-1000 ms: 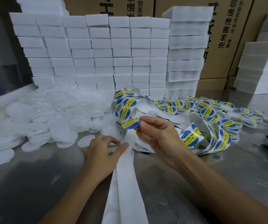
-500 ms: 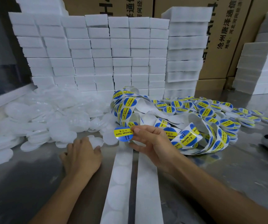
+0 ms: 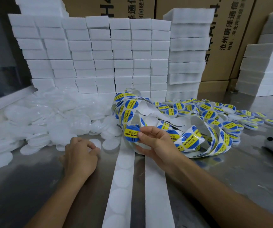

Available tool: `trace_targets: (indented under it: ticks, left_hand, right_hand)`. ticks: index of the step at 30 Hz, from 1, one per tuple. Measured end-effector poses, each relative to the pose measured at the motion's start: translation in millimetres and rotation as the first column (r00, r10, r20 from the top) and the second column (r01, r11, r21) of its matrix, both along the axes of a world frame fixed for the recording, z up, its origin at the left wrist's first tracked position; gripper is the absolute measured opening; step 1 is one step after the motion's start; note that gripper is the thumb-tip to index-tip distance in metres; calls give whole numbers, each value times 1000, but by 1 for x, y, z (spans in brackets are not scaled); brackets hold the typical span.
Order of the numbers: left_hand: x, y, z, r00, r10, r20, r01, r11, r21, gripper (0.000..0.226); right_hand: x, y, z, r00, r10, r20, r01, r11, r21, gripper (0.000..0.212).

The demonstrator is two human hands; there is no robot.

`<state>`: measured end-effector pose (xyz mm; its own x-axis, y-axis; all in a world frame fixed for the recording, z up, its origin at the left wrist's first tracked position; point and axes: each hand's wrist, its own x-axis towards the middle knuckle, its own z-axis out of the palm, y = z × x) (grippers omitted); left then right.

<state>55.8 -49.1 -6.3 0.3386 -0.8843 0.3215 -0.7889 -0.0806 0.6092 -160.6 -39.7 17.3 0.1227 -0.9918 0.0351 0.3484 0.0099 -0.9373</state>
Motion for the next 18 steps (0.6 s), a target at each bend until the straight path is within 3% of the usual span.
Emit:
trace_targets:
  ticks: [3,5,7,9,11,14,18]
  left_hand:
    - [-7,1,2,997,-71,-12,67,971,-228,19]
    - [-15,2,6,969,-201,-142,139,923,-359,18]
    - [-24,4,10,859,-324,-397,159,905,-394,16]
    - [-33,6,11,694,-354,-627,146,922,-360,13]
    - [-37,8,12,533,-353,-769,152,934,-324,11]
    - [-37,10,14,373,-336,-865,143,942,-304,8]
    - [-35,12,18,250,-325,-912,184,941,-285,15]
  right_hand:
    - [0,-1,0,1000,-1,7,1,1000,-5,21]
    - [0,-1,-1,1000,-5,27,6,1000,-30,24]
    - [0,-1,-1,999,6,38,-4,999,-45,24]
    - [0,-1,-1,999,14,29,-13,999,-45,20]
    - [0,-1,-1,1000,14,19,-14,999,-33,11]
    - [-3,-2,-1,999,12,47,-11,1000,-22,14]
    - [-4,-3,-1,999,-5,35,6,999,-39,21]
